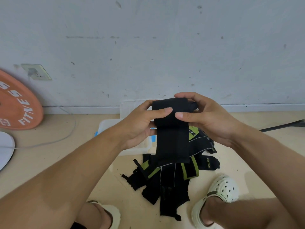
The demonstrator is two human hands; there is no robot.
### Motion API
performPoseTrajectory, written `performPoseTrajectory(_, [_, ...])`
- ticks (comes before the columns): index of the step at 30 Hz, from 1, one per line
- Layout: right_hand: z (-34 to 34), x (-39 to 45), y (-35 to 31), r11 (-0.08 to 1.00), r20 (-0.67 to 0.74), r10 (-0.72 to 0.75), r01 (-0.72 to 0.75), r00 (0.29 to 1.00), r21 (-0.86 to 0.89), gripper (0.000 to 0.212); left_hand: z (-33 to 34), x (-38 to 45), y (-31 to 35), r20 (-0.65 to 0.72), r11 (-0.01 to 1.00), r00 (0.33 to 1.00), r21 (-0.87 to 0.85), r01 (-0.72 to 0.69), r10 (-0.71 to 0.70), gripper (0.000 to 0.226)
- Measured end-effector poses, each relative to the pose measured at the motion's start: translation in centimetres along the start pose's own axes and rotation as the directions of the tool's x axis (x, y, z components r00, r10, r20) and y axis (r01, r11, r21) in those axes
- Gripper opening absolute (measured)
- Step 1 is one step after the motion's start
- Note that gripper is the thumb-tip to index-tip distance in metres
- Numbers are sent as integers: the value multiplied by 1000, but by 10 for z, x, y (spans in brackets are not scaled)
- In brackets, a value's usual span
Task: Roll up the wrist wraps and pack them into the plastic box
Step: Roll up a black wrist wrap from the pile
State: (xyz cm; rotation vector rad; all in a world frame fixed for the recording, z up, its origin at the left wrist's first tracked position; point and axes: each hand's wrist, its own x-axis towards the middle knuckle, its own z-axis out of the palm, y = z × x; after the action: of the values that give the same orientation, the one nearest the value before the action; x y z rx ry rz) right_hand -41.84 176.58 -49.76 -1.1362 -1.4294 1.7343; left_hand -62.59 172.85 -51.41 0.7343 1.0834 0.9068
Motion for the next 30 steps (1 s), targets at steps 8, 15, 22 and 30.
performPoseTrajectory(8, [3,1,1,987,57,137,-141,989,83,62,-3,0,-1,-21,998,999,44,-46,47,67])
performPoseTrajectory(15, [6,0,3,995,17,96,-97,995,35,64,-4,-1,-2,-5,992,995,77,-99,100,61])
performPoseTrajectory(22, [5,2,5,999,-9,48,-48,999,5,65,-2,-1,0,12,999,999,9,-51,51,70])
performPoseTrajectory(30, [5,-1,2,987,-38,-53,47,998,-152,63,0,-2,2,-8,989,999,-141,45,-46,45])
